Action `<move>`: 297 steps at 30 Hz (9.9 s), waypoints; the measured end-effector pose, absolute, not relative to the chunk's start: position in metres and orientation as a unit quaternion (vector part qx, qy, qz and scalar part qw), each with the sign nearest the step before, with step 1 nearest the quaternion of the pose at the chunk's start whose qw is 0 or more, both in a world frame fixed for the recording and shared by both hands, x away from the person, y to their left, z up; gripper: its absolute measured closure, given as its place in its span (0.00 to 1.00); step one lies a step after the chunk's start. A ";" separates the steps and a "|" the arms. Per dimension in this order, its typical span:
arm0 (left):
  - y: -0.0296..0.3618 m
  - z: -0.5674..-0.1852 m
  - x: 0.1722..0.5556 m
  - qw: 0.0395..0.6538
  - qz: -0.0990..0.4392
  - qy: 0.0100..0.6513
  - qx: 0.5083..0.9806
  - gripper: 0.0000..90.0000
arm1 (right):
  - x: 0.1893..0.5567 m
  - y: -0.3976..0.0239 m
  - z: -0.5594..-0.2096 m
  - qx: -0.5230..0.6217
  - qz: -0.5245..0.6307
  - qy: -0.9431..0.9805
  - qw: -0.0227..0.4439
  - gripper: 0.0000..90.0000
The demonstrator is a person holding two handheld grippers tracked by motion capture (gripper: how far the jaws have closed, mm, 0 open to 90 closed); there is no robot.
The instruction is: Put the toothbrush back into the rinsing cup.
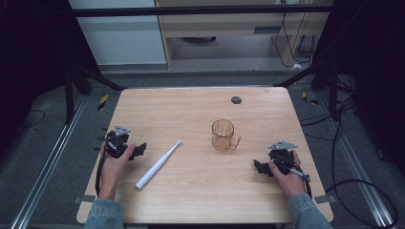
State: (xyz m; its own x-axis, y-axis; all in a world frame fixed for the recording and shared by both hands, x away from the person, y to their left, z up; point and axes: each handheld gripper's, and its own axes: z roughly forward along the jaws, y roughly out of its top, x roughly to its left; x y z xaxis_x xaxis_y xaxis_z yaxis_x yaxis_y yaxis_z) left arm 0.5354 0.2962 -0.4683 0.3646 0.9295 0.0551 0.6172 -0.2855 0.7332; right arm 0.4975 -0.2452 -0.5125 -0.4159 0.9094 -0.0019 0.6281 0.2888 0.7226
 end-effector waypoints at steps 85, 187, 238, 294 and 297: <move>0.198 -0.457 0.523 0.178 0.136 0.387 0.894 0.53 | 0.497 -0.245 -0.512 0.497 0.330 0.774 0.213 0.00; 0.163 -0.377 0.520 0.303 0.191 0.347 0.867 0.75 | 0.497 -0.245 -0.512 0.497 0.330 0.774 0.213 0.00; 0.094 -0.322 0.535 0.396 0.201 0.292 0.847 0.75 | 0.498 -0.245 -0.513 0.496 0.330 0.774 0.213 0.00; 0.068 -0.287 0.569 0.477 0.222 0.293 0.799 0.75 | 0.498 -0.245 -0.513 0.496 0.330 0.774 0.213 0.00; 0.065 -0.287 0.570 0.479 0.221 0.292 0.797 0.75 | 0.498 -0.245 -0.513 0.496 0.330 0.774 0.213 0.00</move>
